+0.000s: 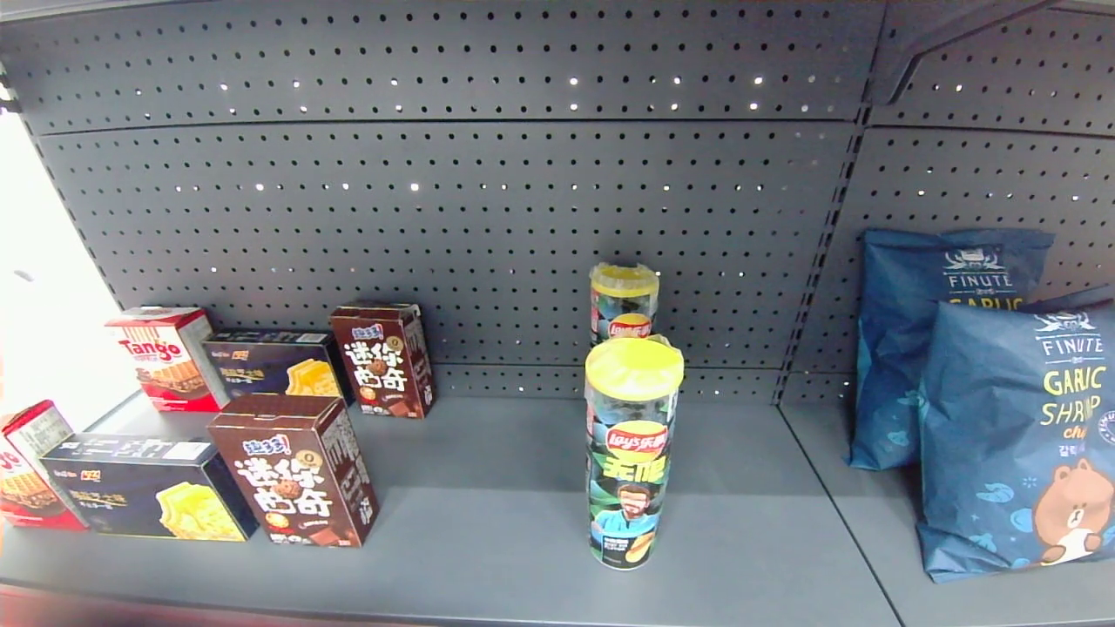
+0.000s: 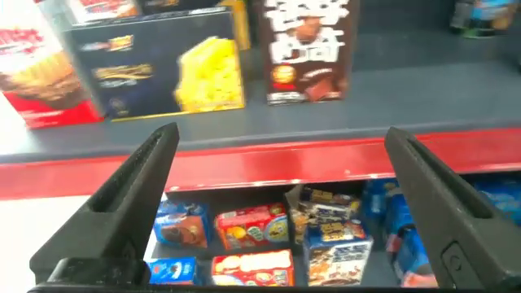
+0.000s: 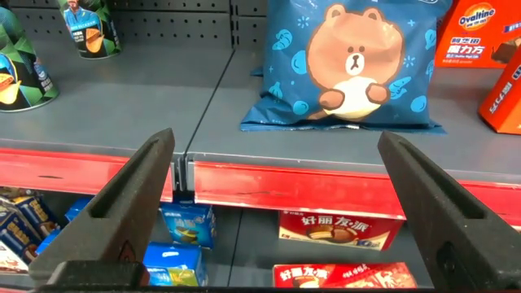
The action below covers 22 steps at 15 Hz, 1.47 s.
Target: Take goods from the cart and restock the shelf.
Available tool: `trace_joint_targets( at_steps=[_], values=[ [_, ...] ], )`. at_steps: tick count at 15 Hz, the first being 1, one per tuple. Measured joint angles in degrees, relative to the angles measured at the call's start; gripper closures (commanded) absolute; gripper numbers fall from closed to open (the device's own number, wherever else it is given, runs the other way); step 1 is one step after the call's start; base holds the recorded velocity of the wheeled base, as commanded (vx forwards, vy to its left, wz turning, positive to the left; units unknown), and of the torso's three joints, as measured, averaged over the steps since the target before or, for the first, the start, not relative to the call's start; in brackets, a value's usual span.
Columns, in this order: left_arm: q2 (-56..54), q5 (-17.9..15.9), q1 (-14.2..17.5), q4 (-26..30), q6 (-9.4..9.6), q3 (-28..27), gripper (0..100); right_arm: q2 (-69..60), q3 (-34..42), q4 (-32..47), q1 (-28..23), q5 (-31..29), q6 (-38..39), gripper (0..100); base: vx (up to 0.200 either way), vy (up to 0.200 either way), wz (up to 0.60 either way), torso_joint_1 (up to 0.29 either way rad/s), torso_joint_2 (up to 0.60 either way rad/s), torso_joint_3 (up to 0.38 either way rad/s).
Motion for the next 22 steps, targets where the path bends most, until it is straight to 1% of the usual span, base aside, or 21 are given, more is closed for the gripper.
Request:
trace_joint_targets(
  at_steps=[2,3,6,7,8,14,22],
  values=[
    [0.0,0.1,0.0,0.0,-2.67,0.0,0,0.0,0.0,0.0,0.0,0.0,0.0,0,0.000,0.000,0.00,0.000,0.00,0.000],
    [0.0,0.1,0.0,0.0,-3.21,0.0,0,0.0,0.0,0.0,0.0,0.0,0.0,0,0.000,0.000,0.00,0.000,0.00,0.000],
    [0.0,0.2,0.0,-0.1,-3.21,0.0,0,0.0,0.0,0.0,0.0,-0.5,0.0,0,0.000,0.000,0.00,0.000,0.00,0.000],
    [0.0,0.4,0.0,-0.2,-3.29,0.0,0,0.0,0.0,0.1,0.0,-3.4,0.1,0,0.000,0.000,0.00,0.000,0.00,0.000],
    [0.0,0.4,0.0,-0.2,-3.29,0.0,0,0.0,0.0,0.1,0.0,-4.8,0.3,0,0.000,0.000,0.00,0.000,0.00,0.000],
    [0.0,0.0,0.0,-0.1,-2.99,0.0,0,0.0,0.0,0.1,-0.1,-4.7,0.2,0,0.000,0.000,0.00,0.000,0.00,0.000],
    [-0.1,0.0,0.0,-0.1,-3.13,0.0,0,0.0,0.0,0.1,0.0,-4.6,0.1,0,0.000,0.000,0.00,0.000,0.00,0.000]
  ],
)
